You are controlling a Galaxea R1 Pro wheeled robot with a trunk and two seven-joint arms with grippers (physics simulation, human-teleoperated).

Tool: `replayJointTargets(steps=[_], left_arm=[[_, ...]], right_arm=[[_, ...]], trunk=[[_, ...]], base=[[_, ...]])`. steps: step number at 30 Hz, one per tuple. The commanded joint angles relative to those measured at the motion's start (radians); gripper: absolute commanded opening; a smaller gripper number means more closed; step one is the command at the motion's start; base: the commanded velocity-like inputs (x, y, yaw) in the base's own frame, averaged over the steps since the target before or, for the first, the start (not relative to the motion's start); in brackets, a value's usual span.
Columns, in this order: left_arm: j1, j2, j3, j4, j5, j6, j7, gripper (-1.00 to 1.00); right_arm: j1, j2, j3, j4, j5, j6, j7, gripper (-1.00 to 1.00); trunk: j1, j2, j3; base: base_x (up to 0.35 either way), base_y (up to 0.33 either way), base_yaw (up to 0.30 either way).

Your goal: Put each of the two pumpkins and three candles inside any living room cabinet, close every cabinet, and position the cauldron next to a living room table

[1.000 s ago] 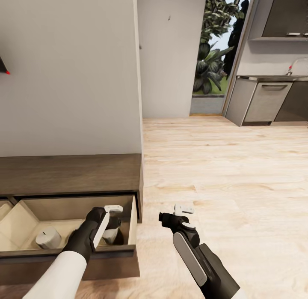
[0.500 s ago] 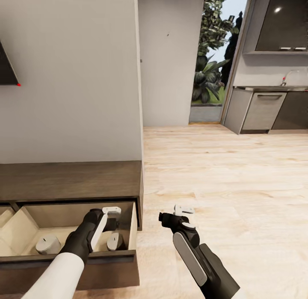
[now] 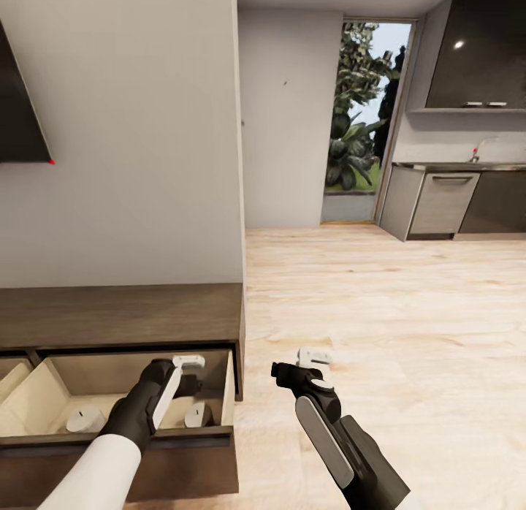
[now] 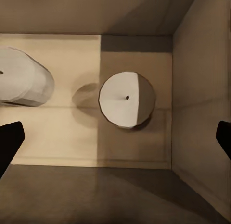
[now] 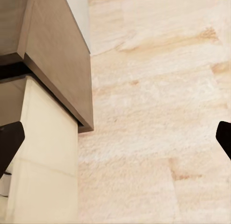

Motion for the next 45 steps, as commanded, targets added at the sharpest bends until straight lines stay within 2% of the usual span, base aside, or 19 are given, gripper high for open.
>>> replayJointTargets(steps=[1, 5, 9, 12, 23, 30, 45], left_arm=[[0.001, -0.001, 0.002, -0.007, 0.012, 0.005, 0.006, 1.0], [0.001, -0.001, 0.008, -0.024, 0.023, 0.009, 0.006, 1.0], [-0.001, -0.001, 0.053, -0.089, 0.026, 0.024, 0.006, 1.0], [-0.001, -0.001, 0.066, -0.111, 0.025, 0.039, 0.006, 1.0], [0.0, 0.001, 0.072, -0.12, 0.022, 0.075, 0.007, 1.0], [0.0, 0.007, 0.072, -0.122, 0.023, 0.078, 0.007, 1.0], [0.0, 0.007, 0.073, -0.124, 0.022, 0.076, 0.007, 1.0]], right_arm=[[-0.001, 0.0, 0.001, -0.001, -0.008, 0.002, -0.008, 1.0], [-0.001, -0.001, 0.001, 0.0, -0.008, 0.003, -0.008, 1.0], [-0.001, 0.0, 0.0, 0.0, -0.008, 0.003, -0.008, 1.0], [-0.001, 0.0, 0.001, 0.001, -0.008, 0.003, -0.009, 1.0], [-0.001, 0.002, 0.003, 0.003, -0.008, 0.002, -0.009, 1.0], [-0.001, 0.003, 0.003, 0.003, -0.008, 0.002, -0.009, 1.0], [-0.001, 0.005, 0.005, 0.003, -0.008, 0.002, -0.009, 1.0]], trunk=[[-0.004, 0.007, 0.002], [-0.019, 0.035, 0.015], [-0.035, 0.063, 0.027], [-0.046, 0.084, 0.037], [-0.088, 0.161, 0.071], [-0.115, 0.21, 0.093], [-0.173, 0.315, 0.14]], base=[[-0.002, 0.0, 0.0], [0.0, 0.0, 0.0], [0.0, 0.0, 0.0], [0.0, 0.0, 0.0], [-0.107, 0.0, 0.0], [-0.142, 0.0, 0.0], [-0.006, 0.0, 0.0]])
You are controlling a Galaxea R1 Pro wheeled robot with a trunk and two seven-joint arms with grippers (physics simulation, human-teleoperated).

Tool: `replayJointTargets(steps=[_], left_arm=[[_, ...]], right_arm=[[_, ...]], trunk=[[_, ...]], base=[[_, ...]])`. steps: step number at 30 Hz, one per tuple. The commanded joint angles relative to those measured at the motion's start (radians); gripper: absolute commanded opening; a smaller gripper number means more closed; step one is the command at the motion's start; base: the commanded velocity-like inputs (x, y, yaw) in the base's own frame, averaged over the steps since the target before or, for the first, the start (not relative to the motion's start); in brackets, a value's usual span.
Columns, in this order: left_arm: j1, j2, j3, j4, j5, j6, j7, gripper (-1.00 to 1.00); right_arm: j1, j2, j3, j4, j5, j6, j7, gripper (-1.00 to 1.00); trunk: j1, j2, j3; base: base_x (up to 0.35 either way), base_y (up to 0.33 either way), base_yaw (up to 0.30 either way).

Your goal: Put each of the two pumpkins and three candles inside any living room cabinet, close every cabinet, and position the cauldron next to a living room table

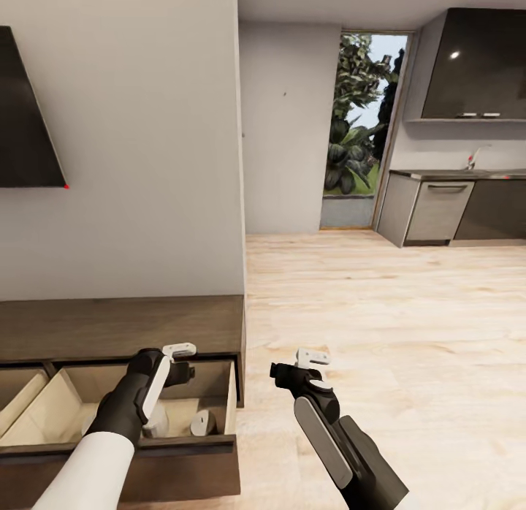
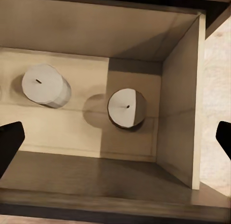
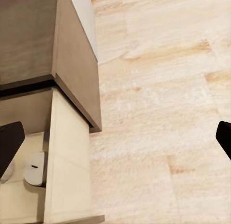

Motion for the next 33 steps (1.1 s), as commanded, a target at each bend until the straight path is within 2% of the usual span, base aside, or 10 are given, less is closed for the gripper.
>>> replayJointTargets(steps=[1, 22, 33], left_arm=[[-0.001, -0.001, 0.002, -0.001, 0.008, 0.004, 0.007, 1.0], [-0.001, -0.001, 0.002, -0.001, 0.008, 0.004, 0.007, 1.0], [-0.001, -0.001, 0.009, -0.001, 0.008, 0.002, 0.007, 1.0]], right_arm=[[-0.001, 0.0, 0.001, -0.001, -0.008, 0.002, -0.009, 1.0], [-0.001, 0.003, 0.003, 0.0, -0.008, 0.002, -0.009, 1.0], [-0.001, 0.004, 0.002, 0.0, -0.01, 0.006, -0.009, 1.0]], trunk=[[-0.004, 0.007, 0.002], [-0.085, 0.154, 0.068], [-0.127, 0.231, 0.102]], base=[[0.0, 0.0, 0.0], [-0.003, 0.0, 0.0], [-0.197, 0.0, 0.0]])
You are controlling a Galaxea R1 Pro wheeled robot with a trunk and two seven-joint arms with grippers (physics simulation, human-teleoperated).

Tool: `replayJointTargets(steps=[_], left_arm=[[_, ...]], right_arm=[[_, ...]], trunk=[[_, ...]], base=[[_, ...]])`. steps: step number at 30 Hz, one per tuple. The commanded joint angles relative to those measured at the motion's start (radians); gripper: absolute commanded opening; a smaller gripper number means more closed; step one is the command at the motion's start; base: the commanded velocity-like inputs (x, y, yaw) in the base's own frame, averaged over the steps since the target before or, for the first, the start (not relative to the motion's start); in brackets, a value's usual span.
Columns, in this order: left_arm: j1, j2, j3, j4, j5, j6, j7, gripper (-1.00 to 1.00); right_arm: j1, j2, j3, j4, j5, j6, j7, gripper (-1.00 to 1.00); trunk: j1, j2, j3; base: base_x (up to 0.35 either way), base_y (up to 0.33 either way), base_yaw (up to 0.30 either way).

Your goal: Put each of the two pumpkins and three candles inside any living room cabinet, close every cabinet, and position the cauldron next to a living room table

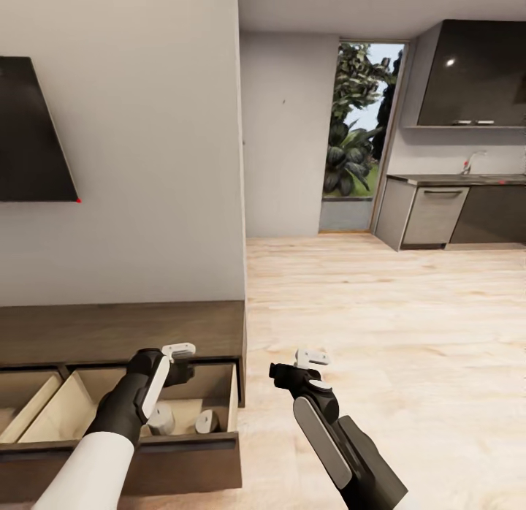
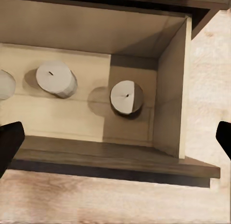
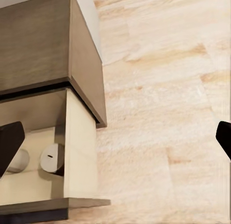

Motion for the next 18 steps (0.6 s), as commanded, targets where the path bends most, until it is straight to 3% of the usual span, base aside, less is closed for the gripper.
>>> replayJointTargets(steps=[1, 10, 13, 18], left_arm=[[-0.001, -0.001, 0.015, -0.001, 0.009, 0.004, 0.007, 1.0], [-0.001, -0.001, 0.032, -0.001, 0.009, 0.004, 0.008, 1.0], [-0.001, -0.001, 0.033, -0.001, 0.009, 0.001, 0.008, 1.0], [-0.001, -0.001, 0.064, 0.0, 0.009, 0.001, 0.008, 1.0]], right_arm=[[-0.001, -0.001, 0.0, -0.001, -0.007, 0.002, -0.009, 1.0], [-0.001, -0.001, -0.009, -0.002, -0.012, 0.006, -0.009, 1.0], [-0.001, -0.002, -0.01, -0.002, -0.01, 0.002, -0.008, 1.0], [-0.001, -0.003, -0.01, -0.002, -0.011, 0.003, -0.007, 1.0]], trunk=[[-0.005, 0.007, 0.002], [-0.039, 0.07, 0.03], [-0.051, 0.091, 0.04], [-0.07, 0.126, 0.055]], base=[[-0.224, 0.0, 0.0], [-0.214, 0.054, 0.0], [-0.069, 0.04, 0.0], [-0.067, 0.047, 0.0]])
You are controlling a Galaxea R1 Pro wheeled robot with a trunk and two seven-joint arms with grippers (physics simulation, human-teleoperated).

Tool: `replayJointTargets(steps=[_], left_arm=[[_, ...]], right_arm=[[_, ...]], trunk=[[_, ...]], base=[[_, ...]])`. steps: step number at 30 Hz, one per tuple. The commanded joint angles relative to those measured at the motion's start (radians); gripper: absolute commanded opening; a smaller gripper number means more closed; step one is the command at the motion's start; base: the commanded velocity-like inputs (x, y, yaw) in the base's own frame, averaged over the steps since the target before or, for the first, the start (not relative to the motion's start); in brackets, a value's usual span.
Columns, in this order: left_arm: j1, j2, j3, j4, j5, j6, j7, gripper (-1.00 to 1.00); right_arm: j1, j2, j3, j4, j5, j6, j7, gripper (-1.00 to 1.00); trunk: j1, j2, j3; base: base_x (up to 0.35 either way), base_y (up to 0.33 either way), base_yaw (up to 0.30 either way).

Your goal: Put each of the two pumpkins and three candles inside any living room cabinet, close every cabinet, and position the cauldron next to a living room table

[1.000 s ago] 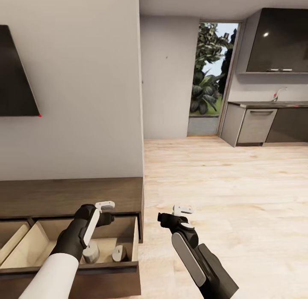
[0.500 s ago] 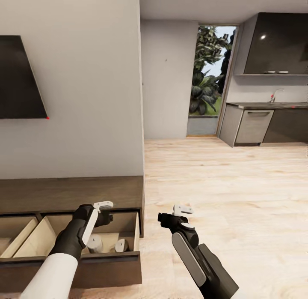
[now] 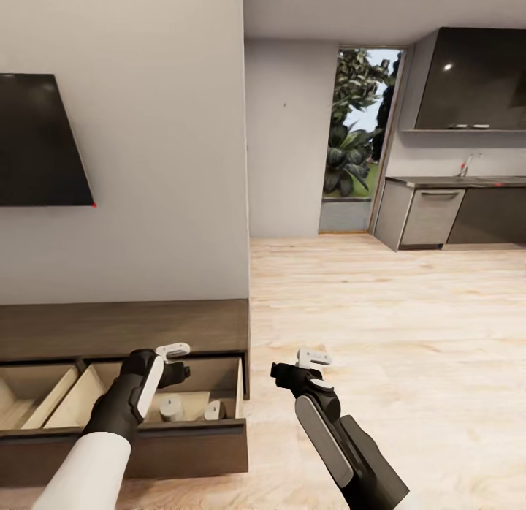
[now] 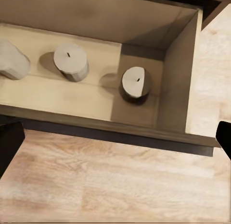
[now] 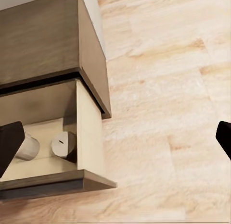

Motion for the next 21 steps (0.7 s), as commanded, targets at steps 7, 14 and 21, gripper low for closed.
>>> replayJointTargets(steps=[7, 14, 21], left_arm=[[-0.001, -0.003, 0.013, -0.002, 0.01, -0.006, 0.007, 1.0], [-0.001, -0.003, 0.012, -0.002, 0.01, -0.01, 0.006, 1.0], [-0.001, -0.003, 0.013, -0.001, 0.01, -0.01, 0.004, 1.0]], right_arm=[[-0.001, 0.003, 0.002, -0.001, -0.007, 0.003, -0.009, 1.0], [-0.001, 0.002, 0.007, -0.001, -0.005, 0.001, -0.009, 1.0], [-0.001, 0.003, 0.01, -0.001, -0.005, -0.001, -0.009, 1.0]], trunk=[[-0.012, 0.021, 0.008], [-0.012, 0.021, 0.008], [-0.012, 0.021, 0.008]], base=[[-0.126, 0.102, 0.0], [-0.03, 0.024, 0.0], [-0.183, 0.227, 0.0]])
